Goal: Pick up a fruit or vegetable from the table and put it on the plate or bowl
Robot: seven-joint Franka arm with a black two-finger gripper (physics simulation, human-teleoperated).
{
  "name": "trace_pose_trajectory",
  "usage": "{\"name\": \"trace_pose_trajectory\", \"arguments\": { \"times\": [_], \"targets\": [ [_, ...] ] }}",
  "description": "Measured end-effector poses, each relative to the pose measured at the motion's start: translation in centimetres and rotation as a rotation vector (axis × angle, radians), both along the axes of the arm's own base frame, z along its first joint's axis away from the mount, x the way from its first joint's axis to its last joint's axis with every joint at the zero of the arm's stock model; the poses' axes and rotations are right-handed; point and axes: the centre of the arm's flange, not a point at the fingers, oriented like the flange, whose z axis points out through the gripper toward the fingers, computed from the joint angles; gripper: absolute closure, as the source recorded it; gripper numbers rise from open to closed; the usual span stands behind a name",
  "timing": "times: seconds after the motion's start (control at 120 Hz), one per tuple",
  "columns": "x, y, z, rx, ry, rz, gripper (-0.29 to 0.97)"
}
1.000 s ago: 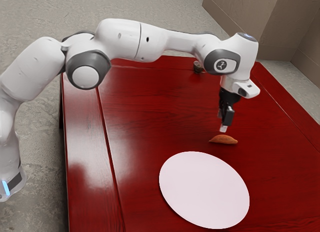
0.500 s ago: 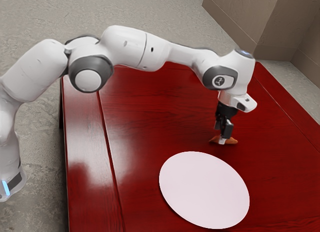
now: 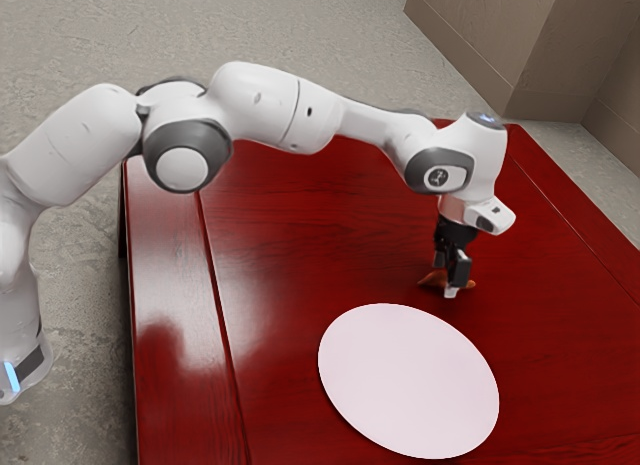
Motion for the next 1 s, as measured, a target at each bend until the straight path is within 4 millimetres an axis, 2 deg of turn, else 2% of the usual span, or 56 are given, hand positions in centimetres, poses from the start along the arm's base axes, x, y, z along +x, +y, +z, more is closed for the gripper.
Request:
{"name": "trace_pose_trajectory", "arguments": {
  "times": [0.475,0.8,1.0],
  "targets": [
    [0.59,0.76,-0.53,0.001,-0.031,0.027,0.02],
    [0.66,0.74,-0.97,-0.004,-0.027,0.033,0.20],
    [0.68,0.77,-0.80,0.000,-0.030,0.032,0.44]
  ]
}}
